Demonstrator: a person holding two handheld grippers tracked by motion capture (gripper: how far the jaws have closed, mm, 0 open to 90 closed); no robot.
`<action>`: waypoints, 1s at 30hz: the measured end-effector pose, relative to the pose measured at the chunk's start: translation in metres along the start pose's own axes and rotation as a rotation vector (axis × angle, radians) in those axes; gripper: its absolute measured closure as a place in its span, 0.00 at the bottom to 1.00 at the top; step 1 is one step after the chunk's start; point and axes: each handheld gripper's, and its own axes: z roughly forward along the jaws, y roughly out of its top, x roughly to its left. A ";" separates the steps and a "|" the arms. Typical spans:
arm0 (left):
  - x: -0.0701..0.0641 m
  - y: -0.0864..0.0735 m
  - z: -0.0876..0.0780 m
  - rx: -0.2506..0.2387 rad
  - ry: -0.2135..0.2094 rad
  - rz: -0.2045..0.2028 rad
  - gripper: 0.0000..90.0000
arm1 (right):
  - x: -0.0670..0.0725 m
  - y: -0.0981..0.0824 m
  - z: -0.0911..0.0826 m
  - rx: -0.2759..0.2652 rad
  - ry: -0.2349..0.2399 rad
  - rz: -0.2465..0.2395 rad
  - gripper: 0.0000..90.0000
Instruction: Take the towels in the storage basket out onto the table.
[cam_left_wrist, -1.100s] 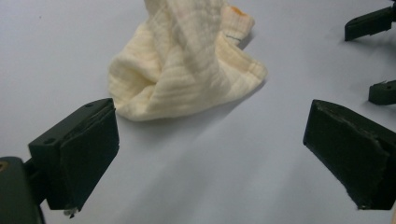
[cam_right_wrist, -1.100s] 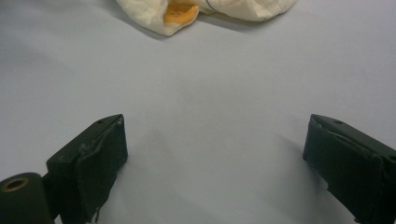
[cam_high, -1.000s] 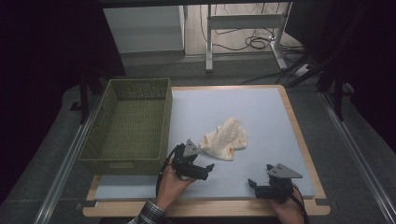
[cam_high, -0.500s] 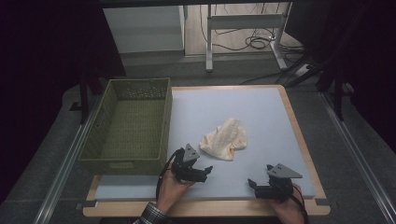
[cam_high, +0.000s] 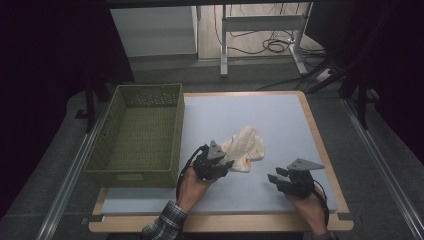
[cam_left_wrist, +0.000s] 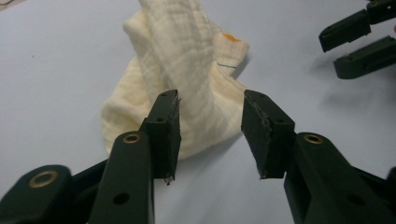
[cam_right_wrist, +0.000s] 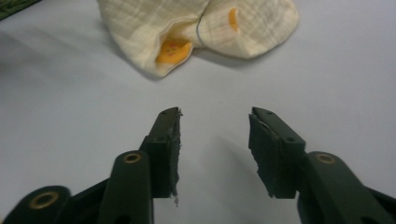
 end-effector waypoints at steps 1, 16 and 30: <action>0.000 0.000 0.000 0.000 0.000 0.000 0.64 | 0.000 0.000 0.000 0.000 0.000 0.000 0.63; 0.017 0.001 0.030 0.022 -0.013 -0.052 0.68 | -0.013 0.050 0.057 0.037 0.000 -0.096 0.64; 0.020 0.004 0.010 -0.050 -0.037 -0.074 0.96 | -0.008 0.064 0.037 0.026 0.035 -0.086 0.98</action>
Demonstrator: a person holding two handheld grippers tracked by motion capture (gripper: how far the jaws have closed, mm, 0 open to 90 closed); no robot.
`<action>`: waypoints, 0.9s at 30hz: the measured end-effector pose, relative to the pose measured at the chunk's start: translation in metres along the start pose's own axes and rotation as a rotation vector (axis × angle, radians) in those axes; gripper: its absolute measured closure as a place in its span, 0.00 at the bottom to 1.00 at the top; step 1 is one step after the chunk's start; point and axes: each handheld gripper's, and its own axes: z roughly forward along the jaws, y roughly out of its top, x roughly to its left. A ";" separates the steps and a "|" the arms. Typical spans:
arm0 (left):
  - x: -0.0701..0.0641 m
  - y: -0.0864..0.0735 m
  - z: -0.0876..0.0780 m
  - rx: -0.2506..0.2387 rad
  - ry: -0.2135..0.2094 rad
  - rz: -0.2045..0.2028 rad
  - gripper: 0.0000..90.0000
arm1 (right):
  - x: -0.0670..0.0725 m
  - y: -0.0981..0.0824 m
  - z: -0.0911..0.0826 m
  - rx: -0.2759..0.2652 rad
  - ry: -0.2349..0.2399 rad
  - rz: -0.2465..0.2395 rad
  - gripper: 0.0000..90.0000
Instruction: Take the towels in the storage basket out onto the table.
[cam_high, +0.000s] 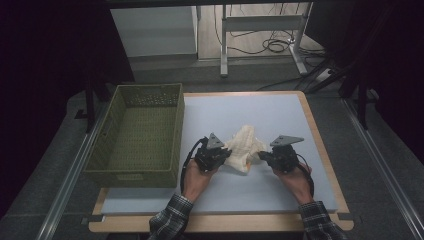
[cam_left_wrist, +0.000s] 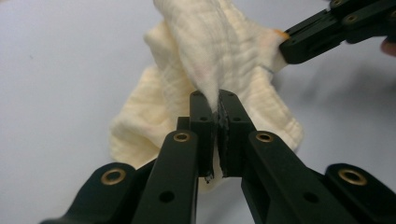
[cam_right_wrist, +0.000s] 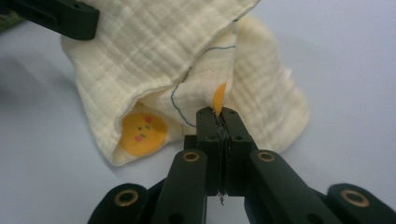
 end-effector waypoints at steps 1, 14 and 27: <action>-0.001 0.002 -0.004 -0.010 0.002 0.002 0.96 | 0.000 0.003 -0.007 -0.010 0.003 0.002 0.98; 0.024 0.038 -0.007 0.016 0.193 -0.063 0.67 | -0.031 0.068 -0.042 -0.048 -0.155 -0.024 0.86; -0.003 0.011 -0.001 0.024 0.060 -0.038 0.55 | -0.045 0.017 -0.041 -0.012 -0.082 0.063 0.80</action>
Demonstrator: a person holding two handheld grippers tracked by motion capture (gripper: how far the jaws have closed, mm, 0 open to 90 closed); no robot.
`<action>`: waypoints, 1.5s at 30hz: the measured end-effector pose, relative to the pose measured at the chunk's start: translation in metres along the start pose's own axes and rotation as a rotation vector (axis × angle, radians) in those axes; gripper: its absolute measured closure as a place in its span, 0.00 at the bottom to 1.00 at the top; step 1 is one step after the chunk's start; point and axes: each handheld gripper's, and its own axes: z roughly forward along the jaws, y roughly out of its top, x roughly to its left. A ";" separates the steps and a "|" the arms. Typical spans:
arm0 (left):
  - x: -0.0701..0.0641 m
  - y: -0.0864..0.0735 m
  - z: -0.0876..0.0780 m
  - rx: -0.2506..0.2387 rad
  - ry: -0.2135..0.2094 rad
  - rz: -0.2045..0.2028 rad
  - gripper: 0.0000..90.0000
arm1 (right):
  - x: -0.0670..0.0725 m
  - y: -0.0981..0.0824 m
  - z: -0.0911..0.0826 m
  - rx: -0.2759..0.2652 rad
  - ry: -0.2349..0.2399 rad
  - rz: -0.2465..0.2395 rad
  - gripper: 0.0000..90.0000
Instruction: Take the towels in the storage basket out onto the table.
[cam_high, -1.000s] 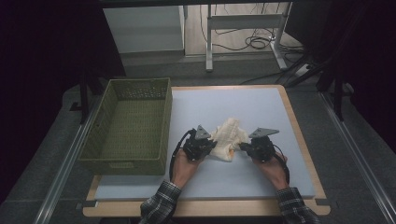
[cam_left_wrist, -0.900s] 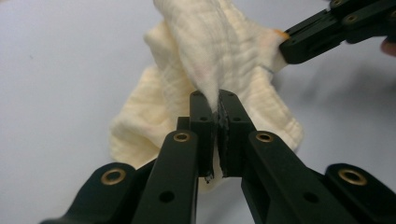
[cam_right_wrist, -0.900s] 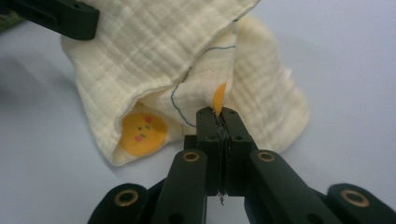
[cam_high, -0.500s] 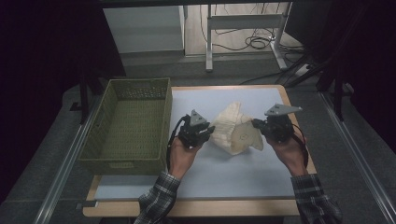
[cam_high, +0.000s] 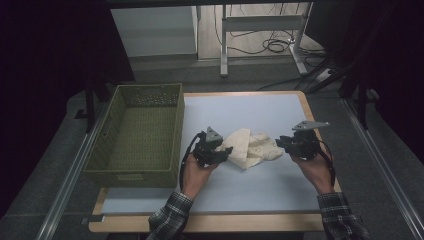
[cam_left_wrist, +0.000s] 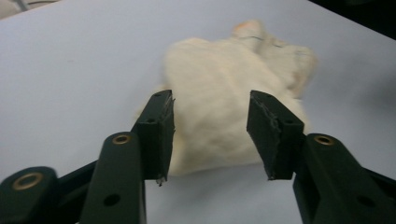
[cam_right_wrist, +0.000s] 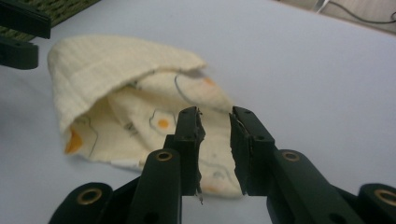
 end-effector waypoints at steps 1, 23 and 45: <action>-0.011 0.000 0.001 0.000 -0.007 0.026 0.51 | 0.001 -0.009 0.004 0.008 0.022 0.013 0.80; -0.025 -0.009 0.045 0.084 0.025 0.123 0.97 | 0.003 -0.043 0.043 0.106 -0.024 -0.016 0.97; 0.023 -0.015 0.010 0.050 0.155 -0.056 0.52 | -0.030 -0.030 -0.015 0.023 -0.126 0.044 0.77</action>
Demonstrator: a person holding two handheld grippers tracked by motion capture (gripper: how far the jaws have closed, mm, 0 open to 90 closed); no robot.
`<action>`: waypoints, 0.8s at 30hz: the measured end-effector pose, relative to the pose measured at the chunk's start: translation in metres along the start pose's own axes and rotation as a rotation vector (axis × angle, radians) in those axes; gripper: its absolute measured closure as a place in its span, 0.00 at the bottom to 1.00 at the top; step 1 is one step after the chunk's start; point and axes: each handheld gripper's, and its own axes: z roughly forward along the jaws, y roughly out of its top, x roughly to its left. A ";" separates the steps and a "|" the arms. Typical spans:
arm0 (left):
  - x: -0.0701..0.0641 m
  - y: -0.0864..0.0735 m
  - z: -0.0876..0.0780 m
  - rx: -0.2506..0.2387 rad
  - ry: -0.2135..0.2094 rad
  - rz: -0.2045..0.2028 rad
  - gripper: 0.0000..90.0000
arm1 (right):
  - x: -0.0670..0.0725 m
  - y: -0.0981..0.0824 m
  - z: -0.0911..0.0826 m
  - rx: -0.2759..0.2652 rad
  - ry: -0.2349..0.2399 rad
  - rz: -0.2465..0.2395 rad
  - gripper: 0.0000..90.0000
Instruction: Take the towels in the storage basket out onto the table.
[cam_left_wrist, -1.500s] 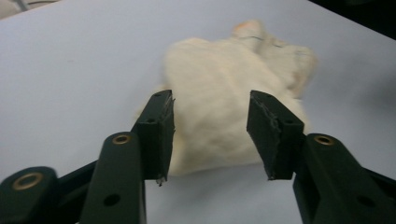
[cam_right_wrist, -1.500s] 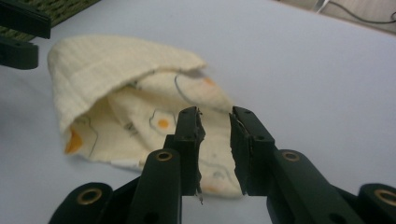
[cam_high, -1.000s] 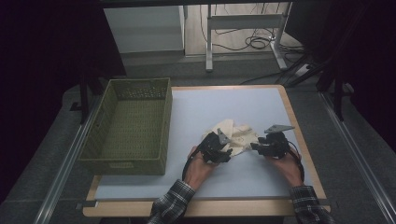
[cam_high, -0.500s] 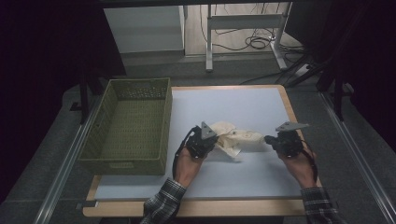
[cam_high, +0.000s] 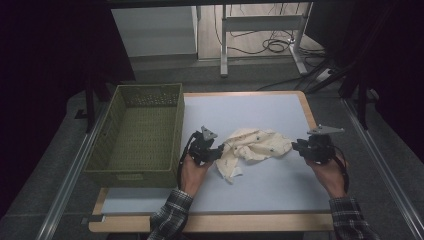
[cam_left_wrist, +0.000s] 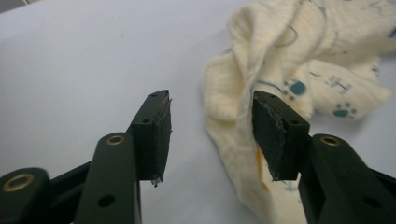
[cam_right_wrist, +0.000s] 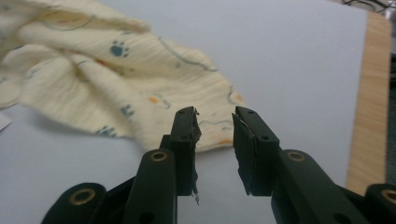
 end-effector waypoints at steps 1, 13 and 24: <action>0.000 0.000 0.000 0.000 0.000 0.000 0.51 | 0.000 0.000 0.000 0.000 0.000 0.000 0.77; -0.018 -0.030 -0.021 0.019 -0.080 0.002 0.39 | 0.048 -0.011 0.013 0.007 0.160 -0.063 0.76; -0.023 -0.039 0.009 0.057 -0.087 0.006 0.51 | 0.097 -0.002 0.070 0.042 0.224 -0.161 0.57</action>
